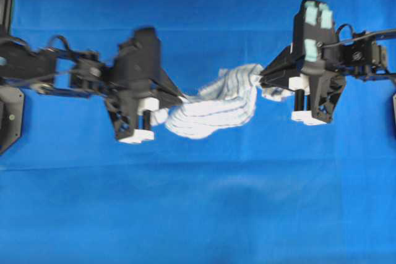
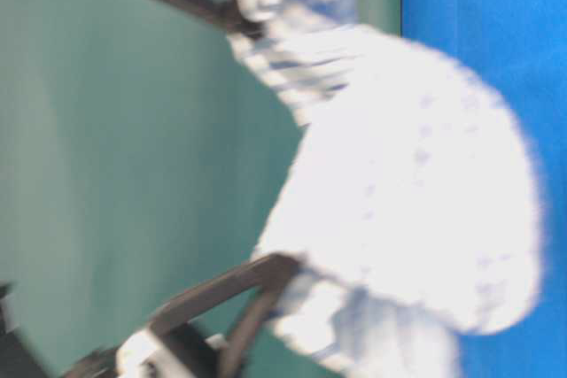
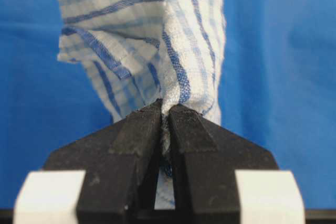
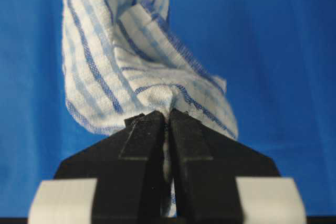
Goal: Lift the towel with both arms.
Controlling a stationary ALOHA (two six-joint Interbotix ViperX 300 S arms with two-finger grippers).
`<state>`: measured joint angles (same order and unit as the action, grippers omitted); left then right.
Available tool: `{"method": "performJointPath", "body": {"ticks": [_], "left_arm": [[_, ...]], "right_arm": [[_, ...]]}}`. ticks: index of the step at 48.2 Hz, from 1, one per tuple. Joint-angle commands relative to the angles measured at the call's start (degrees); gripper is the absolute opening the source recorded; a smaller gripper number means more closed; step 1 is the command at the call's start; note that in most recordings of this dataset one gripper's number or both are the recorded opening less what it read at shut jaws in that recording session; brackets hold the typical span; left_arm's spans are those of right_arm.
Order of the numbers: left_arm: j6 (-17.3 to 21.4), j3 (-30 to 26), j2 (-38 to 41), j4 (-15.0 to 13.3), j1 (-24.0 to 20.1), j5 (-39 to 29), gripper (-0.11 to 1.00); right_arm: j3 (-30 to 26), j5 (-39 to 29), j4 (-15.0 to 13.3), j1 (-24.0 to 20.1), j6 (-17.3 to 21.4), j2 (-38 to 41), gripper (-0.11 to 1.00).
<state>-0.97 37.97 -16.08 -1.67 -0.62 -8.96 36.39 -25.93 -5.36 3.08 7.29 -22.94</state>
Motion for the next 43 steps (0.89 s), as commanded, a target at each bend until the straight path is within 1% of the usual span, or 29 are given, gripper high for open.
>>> {"method": "performJointPath", "body": {"ticks": [1,15,21,27,32,43], "left_arm": [[0.1,-1.1,-5.0,-0.1,-0.4,-2.8,0.01],[0.4,-3.4,-17.1,0.0,-2.8,-9.1,0.01],[0.4,-5.0,-20.0,0.0,-3.2,-11.0,0.01],[0.4,-7.3,-21.5,0.0,-3.2,-12.7,0.01],[0.8,-9.0,-22.1,0.2,-3.1,-14.7,0.01],[1.1,-9.3,-22.3,0.3,-3.4,-14.4,0.01]], "right_arm": [[-4.1,-2.0,-0.9,0.1,0.0,-1.3,0.04],[-12.0,-7.0,-1.8,0.1,0.0,-1.8,0.04],[-16.0,-9.8,-2.1,0.1,-0.3,-2.5,0.04],[-20.0,-12.1,-3.0,0.1,-0.4,-2.9,0.04],[-22.1,-12.7,-3.8,0.1,-0.5,-2.9,0.04],[-22.5,-11.8,-3.9,0.0,-0.7,-2.7,0.04]]}}
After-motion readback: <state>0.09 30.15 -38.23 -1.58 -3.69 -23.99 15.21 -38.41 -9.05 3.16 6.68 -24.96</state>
